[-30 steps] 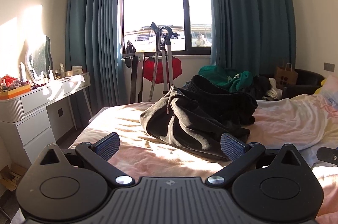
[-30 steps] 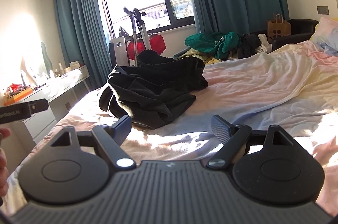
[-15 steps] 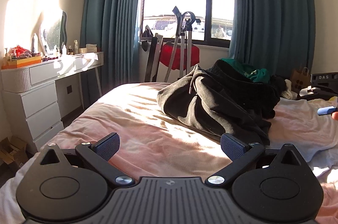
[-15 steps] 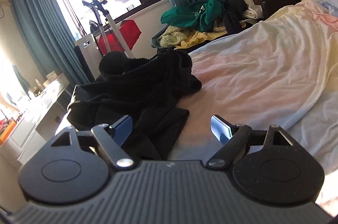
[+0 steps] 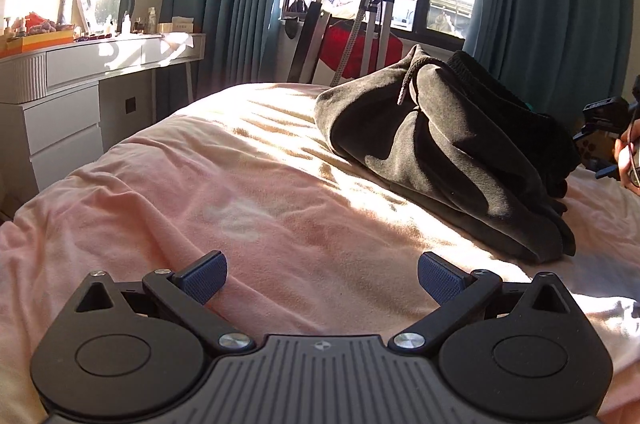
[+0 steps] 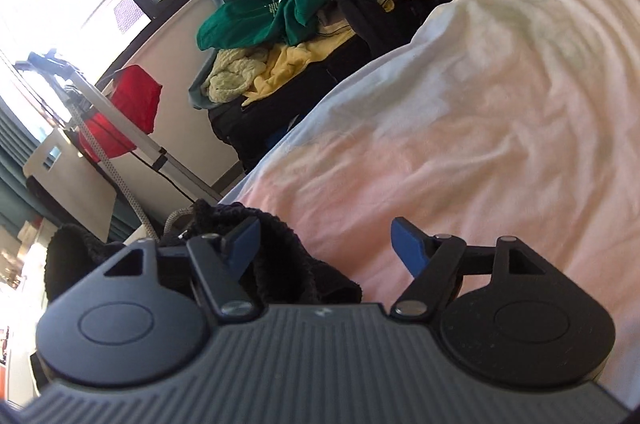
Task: Fold clothes
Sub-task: 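Reach the right gripper to the ribbed cuff of the black sweatpants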
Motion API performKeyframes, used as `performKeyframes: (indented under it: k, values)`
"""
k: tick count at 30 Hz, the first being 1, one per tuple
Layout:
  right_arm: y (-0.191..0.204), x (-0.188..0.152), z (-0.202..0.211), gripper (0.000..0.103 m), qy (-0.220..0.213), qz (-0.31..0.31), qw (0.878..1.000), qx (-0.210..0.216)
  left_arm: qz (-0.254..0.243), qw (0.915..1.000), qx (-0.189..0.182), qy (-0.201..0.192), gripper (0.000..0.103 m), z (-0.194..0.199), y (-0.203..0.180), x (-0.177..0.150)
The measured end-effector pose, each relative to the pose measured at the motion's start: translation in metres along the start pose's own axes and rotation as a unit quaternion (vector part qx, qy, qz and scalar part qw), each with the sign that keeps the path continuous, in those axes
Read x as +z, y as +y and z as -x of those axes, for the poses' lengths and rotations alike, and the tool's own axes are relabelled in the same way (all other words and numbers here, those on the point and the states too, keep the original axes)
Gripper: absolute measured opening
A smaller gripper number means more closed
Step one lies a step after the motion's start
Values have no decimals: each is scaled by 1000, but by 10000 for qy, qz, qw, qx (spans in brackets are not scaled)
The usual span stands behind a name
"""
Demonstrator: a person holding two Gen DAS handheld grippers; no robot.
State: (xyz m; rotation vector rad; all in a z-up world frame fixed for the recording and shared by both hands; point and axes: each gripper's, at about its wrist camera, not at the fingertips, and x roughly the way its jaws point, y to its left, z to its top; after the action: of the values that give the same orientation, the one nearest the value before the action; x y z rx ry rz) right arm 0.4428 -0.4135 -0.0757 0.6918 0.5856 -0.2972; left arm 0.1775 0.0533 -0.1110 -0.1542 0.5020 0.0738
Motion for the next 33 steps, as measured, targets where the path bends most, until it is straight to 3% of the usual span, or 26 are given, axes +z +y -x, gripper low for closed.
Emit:
performKeyframes:
  k: [4,5,8,11,12,14,17,21,25,33]
  values:
    - [-8,-1,-16,73,69,-124,9999,-23,215,9997,-20,153,103,-8,8,-1]
    - [-12,-1,-21,66,125,-278,9995,-47,206,9997,-15,131,103,-6,8,-1]
    - [-30,-8,-30,64,162,-1303,9910,250,145,9998,36,93,103,0,5,-1]
    - [-15,-16,-47,51,439,-982,9931,477,122,9999,51,54,103,5,3,-1]
    - [-9,-17,-53,36,550,-875,9928,604,100,9999,47,28,103,6,2,-1]
    - [8,-20,-53,19,454,-331,9980,275,51,10000,40,-28,103,9,0,-1]
    - [26,-25,-33,14,108,116,9998,74,-31,9999,81,-125,103,12,-2,0]
    - [51,-36,26,13,-449,1165,9922,2,68,9997,65,-206,103,14,1,5]
    - [59,-50,110,13,-858,1784,9795,382,256,9991,7,-352,103,23,6,12]
    - [56,-129,294,13,-1584,2644,9461,991,317,9954,-196,-882,103,75,3,23]
